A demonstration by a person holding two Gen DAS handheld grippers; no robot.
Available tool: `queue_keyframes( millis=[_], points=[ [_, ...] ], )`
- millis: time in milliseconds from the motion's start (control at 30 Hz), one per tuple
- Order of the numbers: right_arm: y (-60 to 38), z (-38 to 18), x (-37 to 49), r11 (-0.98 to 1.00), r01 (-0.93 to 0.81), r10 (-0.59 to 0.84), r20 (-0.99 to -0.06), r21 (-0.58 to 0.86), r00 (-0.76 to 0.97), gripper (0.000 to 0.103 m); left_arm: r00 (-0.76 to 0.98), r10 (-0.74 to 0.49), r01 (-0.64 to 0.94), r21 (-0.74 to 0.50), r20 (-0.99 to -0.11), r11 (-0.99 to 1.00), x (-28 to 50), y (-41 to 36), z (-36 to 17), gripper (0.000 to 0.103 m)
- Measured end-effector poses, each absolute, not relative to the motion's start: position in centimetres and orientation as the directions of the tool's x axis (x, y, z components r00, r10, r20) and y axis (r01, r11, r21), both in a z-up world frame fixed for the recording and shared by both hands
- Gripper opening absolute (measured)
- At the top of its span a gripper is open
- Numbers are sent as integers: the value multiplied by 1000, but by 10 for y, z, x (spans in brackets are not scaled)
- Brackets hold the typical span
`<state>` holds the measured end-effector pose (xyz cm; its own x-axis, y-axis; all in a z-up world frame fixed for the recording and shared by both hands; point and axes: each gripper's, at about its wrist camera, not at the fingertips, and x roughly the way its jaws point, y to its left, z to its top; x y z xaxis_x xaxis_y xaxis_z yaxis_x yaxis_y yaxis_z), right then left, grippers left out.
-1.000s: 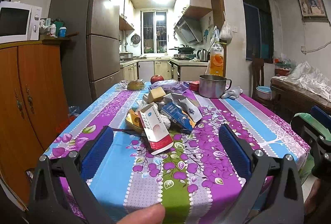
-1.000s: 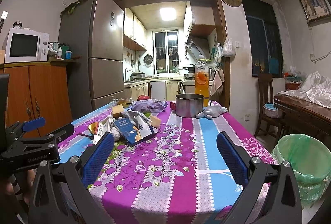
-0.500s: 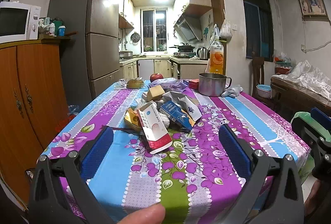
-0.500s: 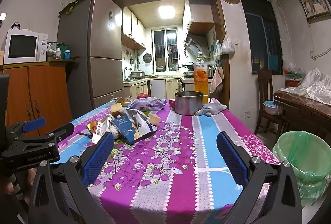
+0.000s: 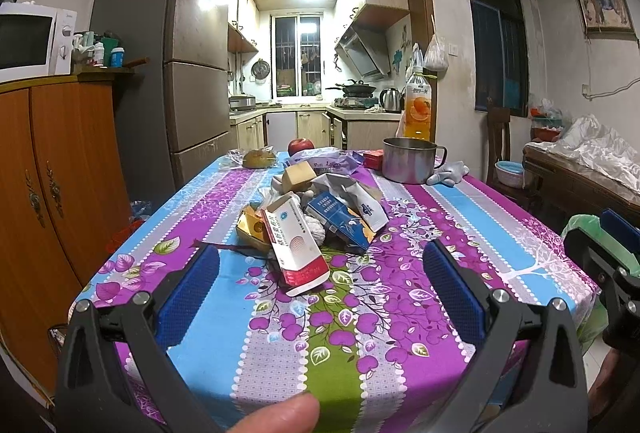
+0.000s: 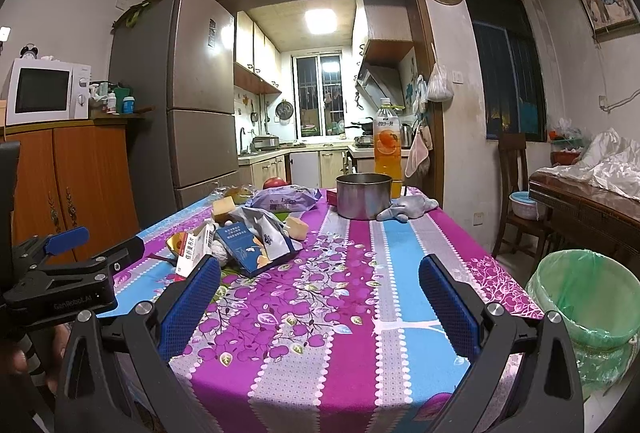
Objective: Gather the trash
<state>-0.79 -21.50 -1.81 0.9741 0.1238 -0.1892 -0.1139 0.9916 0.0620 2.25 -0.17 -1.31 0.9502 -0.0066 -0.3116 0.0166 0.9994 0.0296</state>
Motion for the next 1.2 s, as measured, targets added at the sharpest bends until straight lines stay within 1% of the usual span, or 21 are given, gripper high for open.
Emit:
queue_keyframes(
  millis=[633,900,1000,1100,1167,1200],
  points=[
    [-217,-21,-5,991,-113,124,-196,65,973,99,949,-7,17,28,-316,999,24,-3,-13,98],
    [-218,-26,3,992,-116,126,-211,58,969,99,942,-9,19,26,-334,999,32,-4,-16,98],
    [-220,-28,12,991,-118,128,-225,57,966,99,921,-28,22,-19,-389,1000,48,8,-20,98],
    [-221,-31,25,991,-122,133,-254,57,958,99,875,-40,1,-81,-482,997,78,27,-30,98],
    [-222,-33,33,990,-124,136,-266,59,954,99,825,-104,-7,-194,-556,981,106,48,-41,98],
    [-223,-35,38,990,-126,137,-273,57,952,99,809,-123,-18,-233,-575,972,117,56,-45,97]
  ],
)
